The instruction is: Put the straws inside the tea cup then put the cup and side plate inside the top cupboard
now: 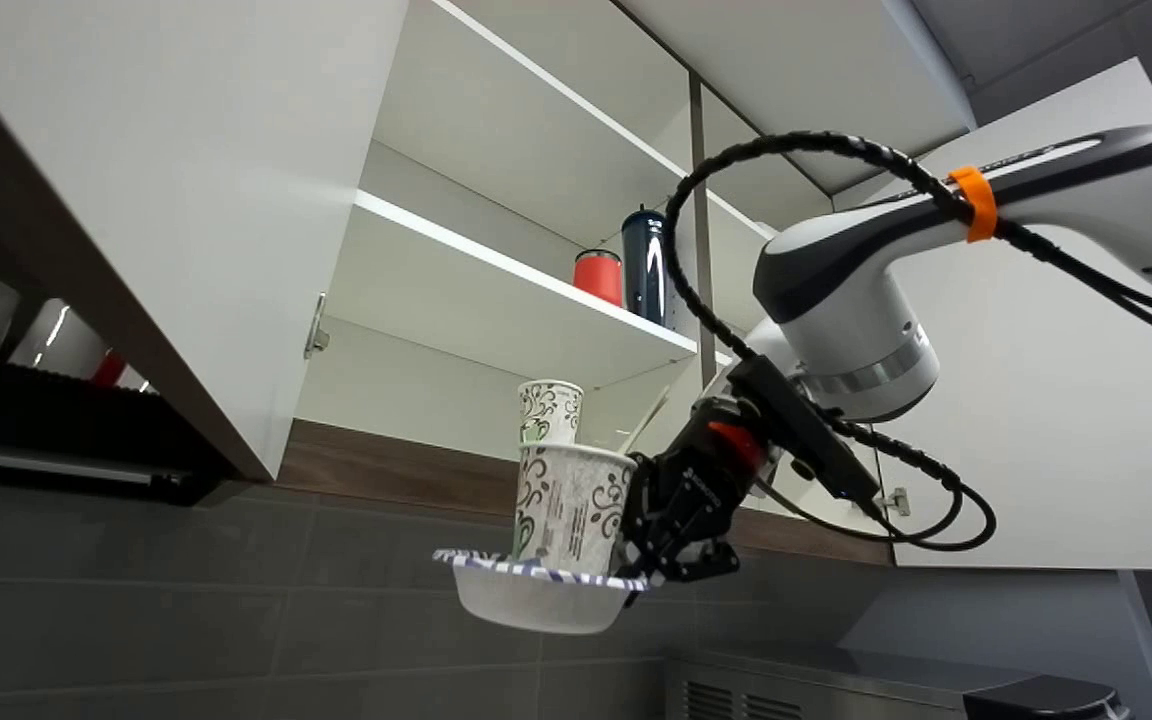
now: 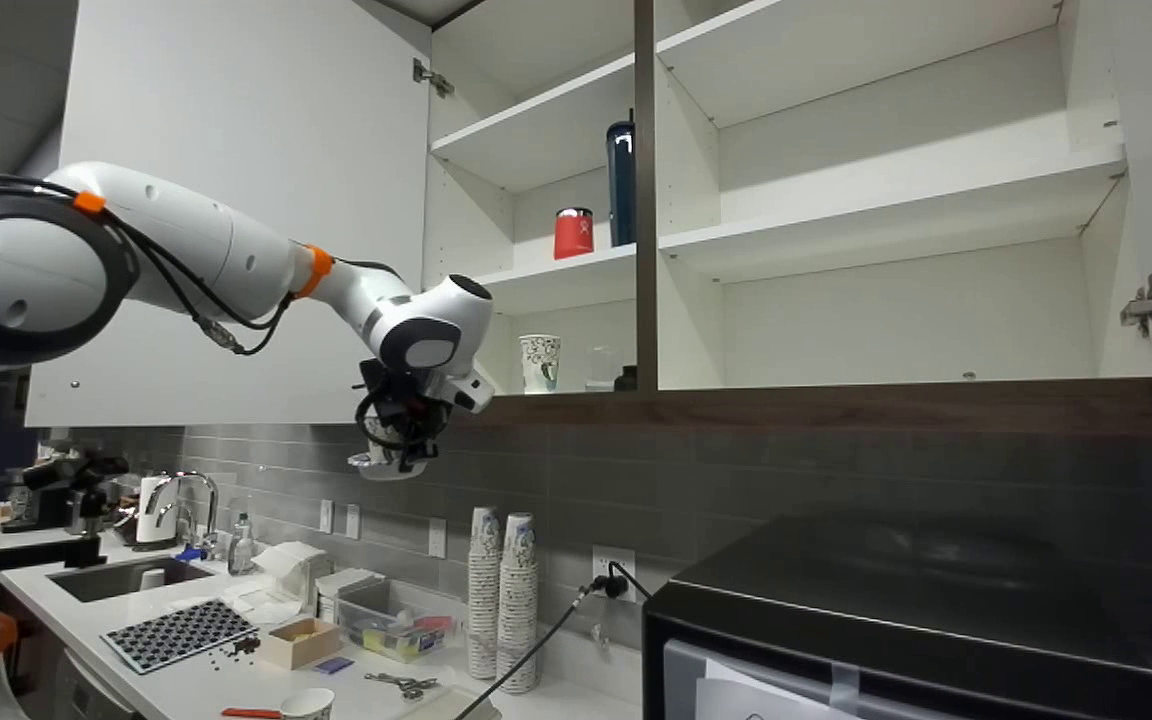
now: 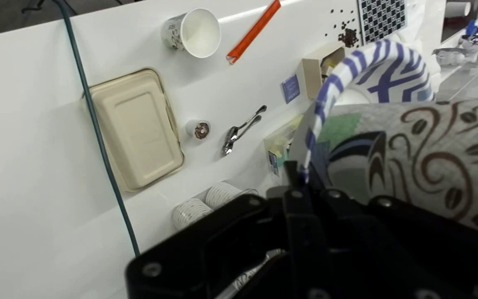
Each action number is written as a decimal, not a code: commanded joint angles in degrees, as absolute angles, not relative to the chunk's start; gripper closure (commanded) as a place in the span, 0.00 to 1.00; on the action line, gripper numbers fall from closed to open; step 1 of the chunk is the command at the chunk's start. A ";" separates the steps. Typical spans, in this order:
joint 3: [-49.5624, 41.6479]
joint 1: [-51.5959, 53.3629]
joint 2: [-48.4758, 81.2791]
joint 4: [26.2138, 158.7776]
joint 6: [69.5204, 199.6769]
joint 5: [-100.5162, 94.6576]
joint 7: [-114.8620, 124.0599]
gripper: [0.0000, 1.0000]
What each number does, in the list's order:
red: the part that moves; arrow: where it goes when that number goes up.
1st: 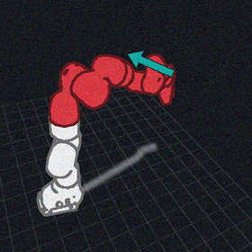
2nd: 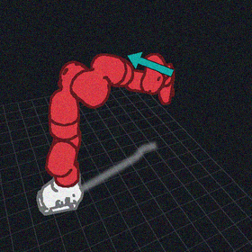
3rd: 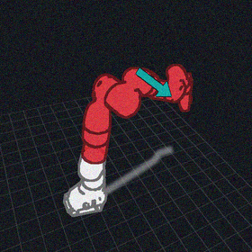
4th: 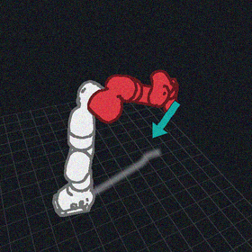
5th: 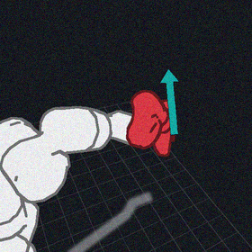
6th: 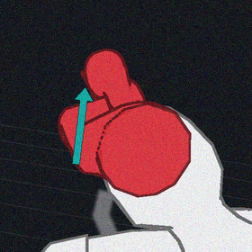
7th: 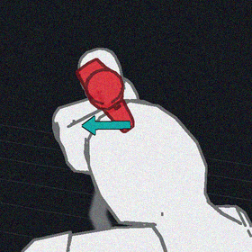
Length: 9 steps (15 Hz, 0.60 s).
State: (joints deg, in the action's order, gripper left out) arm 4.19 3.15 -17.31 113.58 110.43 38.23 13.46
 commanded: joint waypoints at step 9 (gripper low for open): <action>4.46 3.32 -15.08 99.72 107.64 38.21 20.99 0.99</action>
State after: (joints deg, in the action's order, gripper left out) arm 4.64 3.15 -15.12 99.77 107.74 38.27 21.02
